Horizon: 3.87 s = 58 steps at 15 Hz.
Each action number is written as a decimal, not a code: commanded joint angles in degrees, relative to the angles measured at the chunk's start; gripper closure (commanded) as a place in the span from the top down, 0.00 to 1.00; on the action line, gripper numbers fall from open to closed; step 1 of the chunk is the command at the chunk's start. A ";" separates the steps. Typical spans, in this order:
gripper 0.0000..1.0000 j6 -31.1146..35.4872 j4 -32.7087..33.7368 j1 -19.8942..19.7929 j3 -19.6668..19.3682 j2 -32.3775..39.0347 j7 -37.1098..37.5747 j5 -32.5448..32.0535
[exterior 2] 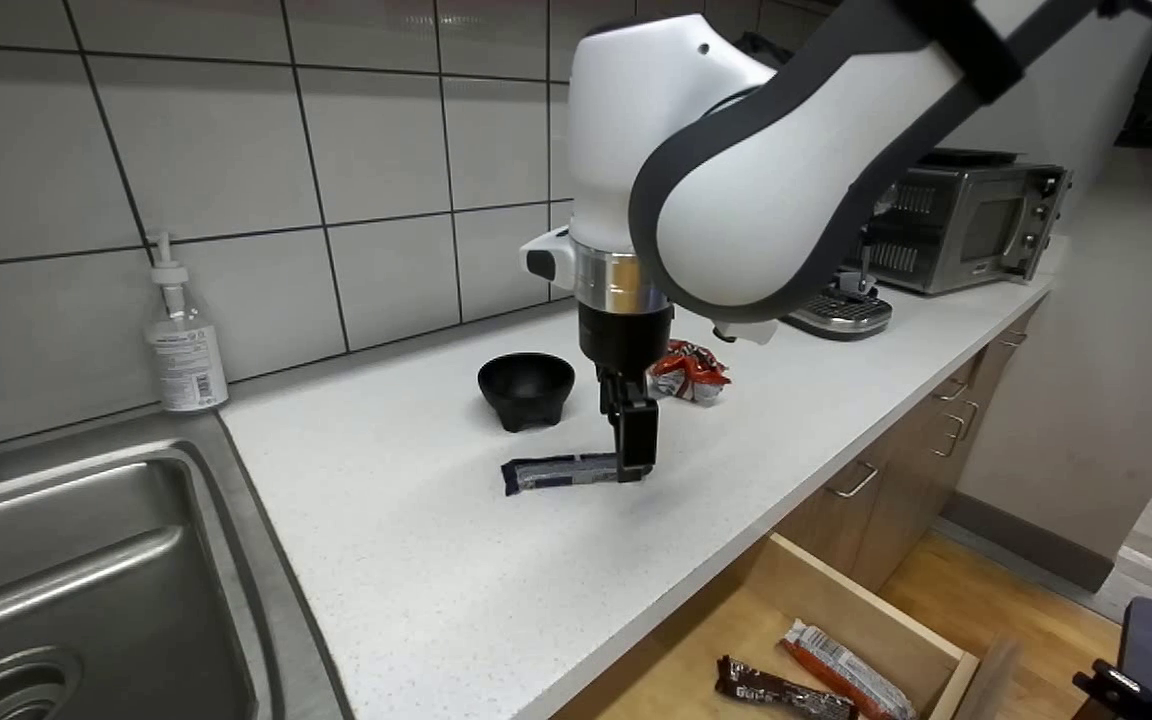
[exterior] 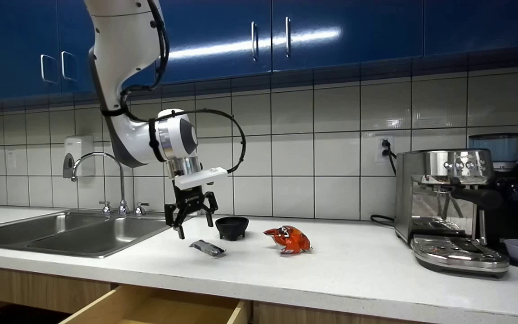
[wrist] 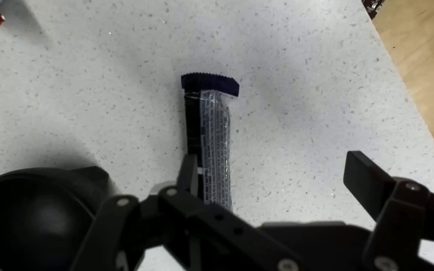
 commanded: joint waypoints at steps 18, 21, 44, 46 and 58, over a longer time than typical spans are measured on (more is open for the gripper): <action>1.00 -6.60 2.74 -0.28 0.85 1.35 -1.42 0.97; 1.00 -5.62 2.51 -0.23 0.74 1.29 -1.02 0.69; 1.00 -3.26 12.41 -0.36 0.72 10.58 -2.48 -0.28; 1.00 -3.37 13.53 -0.25 0.62 11.60 -2.49 -0.53; 1.00 -3.90 17.89 -0.45 0.81 15.84 -2.96 -0.27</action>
